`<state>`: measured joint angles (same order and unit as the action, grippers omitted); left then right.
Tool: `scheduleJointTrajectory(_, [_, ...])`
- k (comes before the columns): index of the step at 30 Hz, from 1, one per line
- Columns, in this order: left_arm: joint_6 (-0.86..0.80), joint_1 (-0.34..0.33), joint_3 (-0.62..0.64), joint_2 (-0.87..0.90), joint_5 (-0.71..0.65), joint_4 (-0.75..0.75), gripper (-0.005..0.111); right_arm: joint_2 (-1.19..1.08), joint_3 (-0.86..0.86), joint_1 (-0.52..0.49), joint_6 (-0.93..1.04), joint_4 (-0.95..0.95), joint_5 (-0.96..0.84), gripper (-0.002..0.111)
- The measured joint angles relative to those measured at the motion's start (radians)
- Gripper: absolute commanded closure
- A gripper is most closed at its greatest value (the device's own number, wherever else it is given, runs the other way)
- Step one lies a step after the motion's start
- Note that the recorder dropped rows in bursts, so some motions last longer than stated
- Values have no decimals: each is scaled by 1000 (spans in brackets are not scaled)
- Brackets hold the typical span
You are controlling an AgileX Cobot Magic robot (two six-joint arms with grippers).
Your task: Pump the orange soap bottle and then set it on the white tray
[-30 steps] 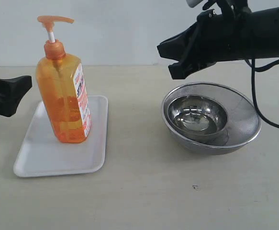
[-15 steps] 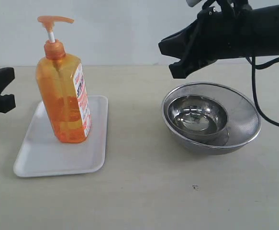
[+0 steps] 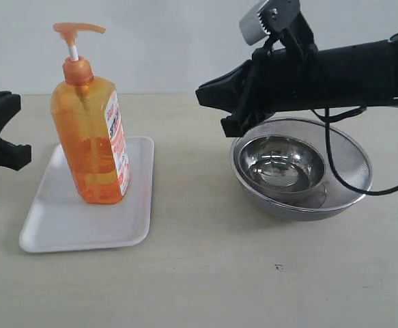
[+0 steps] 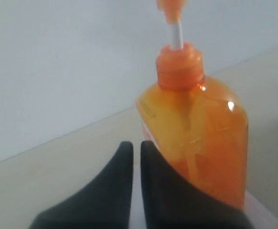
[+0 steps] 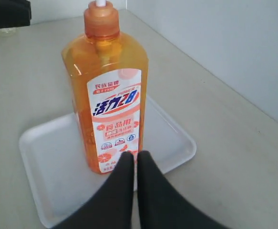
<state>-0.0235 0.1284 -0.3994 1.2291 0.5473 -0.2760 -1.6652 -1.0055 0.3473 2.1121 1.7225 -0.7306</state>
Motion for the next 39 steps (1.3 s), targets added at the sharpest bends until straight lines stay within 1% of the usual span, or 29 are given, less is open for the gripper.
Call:
scheduleJointTrajectory(3, [-29, -12, 0, 67, 49, -2, 102, -50, -52, 0, 4, 9, -71, 108])
scheduleJointTrajectory(6, [-35, -38, 0, 138, 112, -4, 102, -95, -111, 0, 3, 13, -154, 108])
scheduleJointTrajectory(12, [-41, -121, 0, 236, 145, -22, 102, -181, -199, 2, -23, 13, -186, 108])
scheduleJointTrajectory(14, [-29, -146, 0, 257, 168, -69, 102, -207, -225, 7, -30, 13, -187, 108])
scheduleJointTrajectory(17, [34, -188, 0, 291, 243, -182, 102, -249, -267, 26, -50, 10, -187, 108])
scheduleJointTrajectory(19, [88, -221, -2, 317, 291, -261, 102, -281, -305, 42, -84, -25, -187, 108])
scheduleJointTrajectory(23, [193, -273, -25, 359, 325, -391, 102, -331, -365, 72, -138, -110, -187, 108])
scheduleJointTrajectory(28, [232, -283, -40, 395, 368, -501, 102, -381, -430, 84, -196, -142, -171, 108])
scheduleJointTrajectory(31, [237, -283, -56, 414, 380, -526, 102, -424, -476, 84, -238, -148, -139, 108])
scheduleJointTrajectory(39, [262, -283, -91, 473, 416, -577, 102, -501, -577, 84, -315, -167, -143, 108])
